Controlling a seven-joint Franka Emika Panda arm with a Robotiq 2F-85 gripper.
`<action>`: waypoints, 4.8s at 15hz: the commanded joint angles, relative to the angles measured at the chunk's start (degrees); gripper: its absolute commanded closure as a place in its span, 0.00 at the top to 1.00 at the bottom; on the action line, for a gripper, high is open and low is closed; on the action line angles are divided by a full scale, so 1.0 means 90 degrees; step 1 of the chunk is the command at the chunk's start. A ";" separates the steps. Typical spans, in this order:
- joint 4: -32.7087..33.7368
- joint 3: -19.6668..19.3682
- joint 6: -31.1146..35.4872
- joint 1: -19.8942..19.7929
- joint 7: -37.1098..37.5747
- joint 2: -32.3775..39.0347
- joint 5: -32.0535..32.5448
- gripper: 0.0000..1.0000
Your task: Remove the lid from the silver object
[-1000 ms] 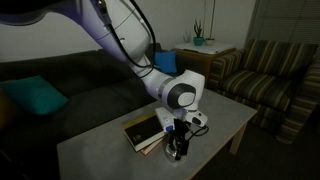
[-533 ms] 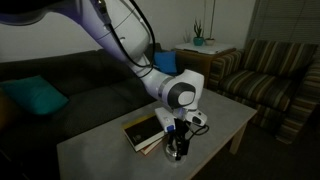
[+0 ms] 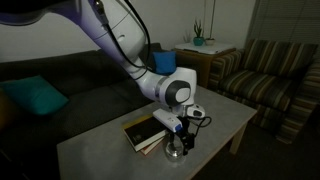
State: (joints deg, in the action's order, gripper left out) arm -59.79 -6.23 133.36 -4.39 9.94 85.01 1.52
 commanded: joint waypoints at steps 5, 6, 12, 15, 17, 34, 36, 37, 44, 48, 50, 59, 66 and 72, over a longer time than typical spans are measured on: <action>-0.0088 0.0227 0.0287 -0.0117 -0.1388 0.0000 0.0206 1.00; -0.0091 0.0254 0.0364 -0.0131 -0.1524 0.0000 0.0206 1.00; -0.0179 0.0683 0.0941 -0.0399 -0.2641 0.0000 0.0139 1.00; -0.0195 0.0783 0.0838 -0.0468 -0.2938 0.0000 0.0122 1.00; -0.0214 0.0677 0.0658 -0.0419 -0.2737 0.0001 0.0103 1.00; -0.0511 0.0670 0.0909 -0.0408 -0.2296 -0.0078 -0.0118 1.00; -0.0332 0.0705 0.0897 -0.0384 -0.2249 -0.0006 -0.0111 1.00; -0.0315 0.0710 0.0882 -0.0369 -0.2218 -0.0011 -0.0118 1.00; -0.0360 0.0680 0.0754 -0.0434 -0.1705 -0.0042 -0.0262 1.00; -0.0379 0.0718 0.0783 -0.0527 -0.1618 -0.0042 -0.0320 1.00; -0.0383 0.0767 0.0817 -0.0581 -0.1745 -0.0042 -0.0327 1.00; -0.0416 0.0828 0.0825 -0.0614 -0.1871 -0.0042 -0.0323 0.58; -0.0443 0.0837 0.0848 -0.0627 -0.1846 -0.0044 -0.0345 0.44; -0.0489 0.0682 0.1131 -0.0509 -0.1635 -0.0044 -0.0294 0.44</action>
State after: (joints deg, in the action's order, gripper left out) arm -62.99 0.36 140.45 -9.01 -5.07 84.62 -0.61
